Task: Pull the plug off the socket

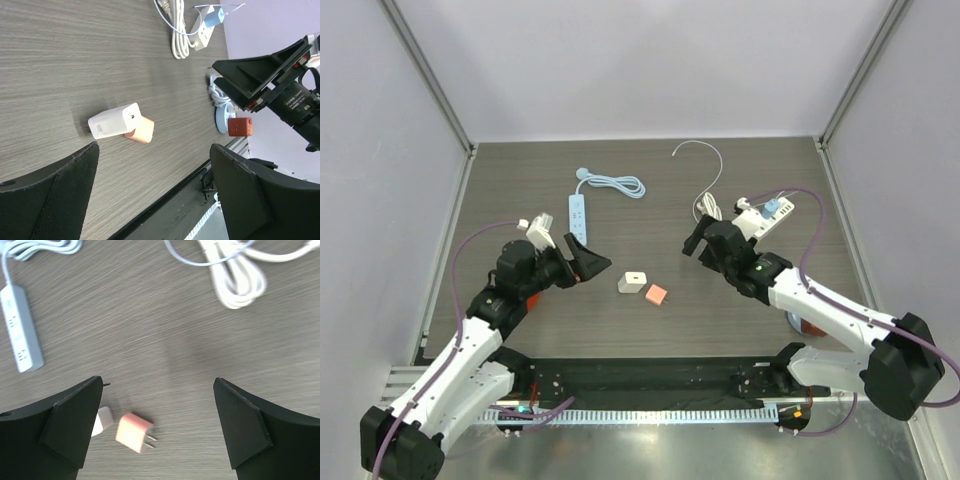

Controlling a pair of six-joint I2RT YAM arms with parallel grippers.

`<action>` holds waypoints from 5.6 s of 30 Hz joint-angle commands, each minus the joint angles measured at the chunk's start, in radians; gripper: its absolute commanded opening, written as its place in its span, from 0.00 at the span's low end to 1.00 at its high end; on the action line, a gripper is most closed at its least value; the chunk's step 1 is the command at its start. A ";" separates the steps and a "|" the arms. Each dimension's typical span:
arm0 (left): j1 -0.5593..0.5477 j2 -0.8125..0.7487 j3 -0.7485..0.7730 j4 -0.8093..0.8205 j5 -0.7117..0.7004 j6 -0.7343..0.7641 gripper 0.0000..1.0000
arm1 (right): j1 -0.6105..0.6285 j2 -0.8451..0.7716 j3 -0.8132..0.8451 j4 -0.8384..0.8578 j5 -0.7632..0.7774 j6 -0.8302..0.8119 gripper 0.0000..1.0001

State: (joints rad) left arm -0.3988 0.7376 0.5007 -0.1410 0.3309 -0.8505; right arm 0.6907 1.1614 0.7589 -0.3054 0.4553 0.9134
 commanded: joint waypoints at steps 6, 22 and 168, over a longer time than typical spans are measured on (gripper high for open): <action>-0.020 0.121 0.025 0.127 0.031 0.034 0.85 | -0.068 -0.107 0.008 -0.205 0.163 -0.031 0.98; -0.357 0.630 0.352 0.428 -0.145 0.215 0.80 | -0.367 -0.171 0.057 -0.305 0.183 -0.131 0.92; -0.344 1.591 1.069 0.480 0.234 0.202 0.00 | -0.458 0.508 0.313 0.149 -0.340 -0.518 0.63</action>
State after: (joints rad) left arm -0.7403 2.3180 1.5299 0.3634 0.5835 -0.6518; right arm 0.2333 1.6661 1.0042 -0.1497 0.0624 0.2405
